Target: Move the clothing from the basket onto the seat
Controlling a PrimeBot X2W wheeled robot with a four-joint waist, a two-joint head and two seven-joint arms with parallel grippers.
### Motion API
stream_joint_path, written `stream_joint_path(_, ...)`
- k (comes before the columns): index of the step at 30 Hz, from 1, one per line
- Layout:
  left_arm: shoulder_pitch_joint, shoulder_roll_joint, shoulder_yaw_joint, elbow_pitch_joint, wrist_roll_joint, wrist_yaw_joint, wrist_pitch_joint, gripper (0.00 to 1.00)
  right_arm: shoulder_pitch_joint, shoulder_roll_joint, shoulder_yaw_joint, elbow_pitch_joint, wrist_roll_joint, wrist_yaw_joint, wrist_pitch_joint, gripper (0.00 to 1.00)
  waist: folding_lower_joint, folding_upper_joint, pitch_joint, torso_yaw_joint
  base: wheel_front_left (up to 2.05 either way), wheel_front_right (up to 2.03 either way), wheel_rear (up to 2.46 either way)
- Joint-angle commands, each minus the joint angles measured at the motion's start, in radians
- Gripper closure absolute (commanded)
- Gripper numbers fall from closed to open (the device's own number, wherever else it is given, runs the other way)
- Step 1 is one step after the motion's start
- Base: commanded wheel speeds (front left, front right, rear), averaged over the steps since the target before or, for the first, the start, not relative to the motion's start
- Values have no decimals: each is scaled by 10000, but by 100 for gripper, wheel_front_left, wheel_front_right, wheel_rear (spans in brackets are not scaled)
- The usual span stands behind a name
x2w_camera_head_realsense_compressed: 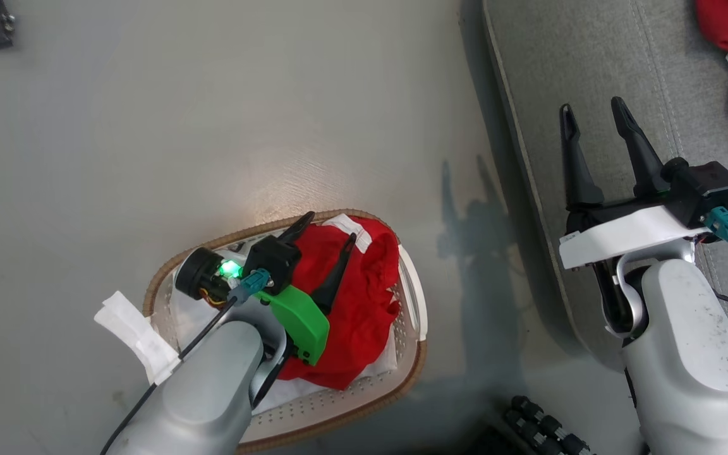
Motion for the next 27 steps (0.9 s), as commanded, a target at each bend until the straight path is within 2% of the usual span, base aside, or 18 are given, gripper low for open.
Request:
stream_joint_path(1,-330,62,-201,171,-135,-25,5,0,-111,16,-26,-39,25,-7,-24,0,-1,0,918,-538,0,0,0)
stream_joint_path(10,-1406,-59,-1573,1167,-434,-25,5,0,-197,13,-235,-162,-192,-7,-23,0,-1,0,1627,-673,0,0,0)
stream_joint_path(19,-2230,-197,-1806,2405,-323,-25,5,0,-377,14,-294,-325,-173,-7,-24,0,-1,0,2354,-845,0,0,0)
stream_joint_path(27,-2711,-552,-2128,3507,-153,-25,5,0,-286,9,-495,-416,-184,-7,-24,0,-1,0,2581,-791,0,0,0)
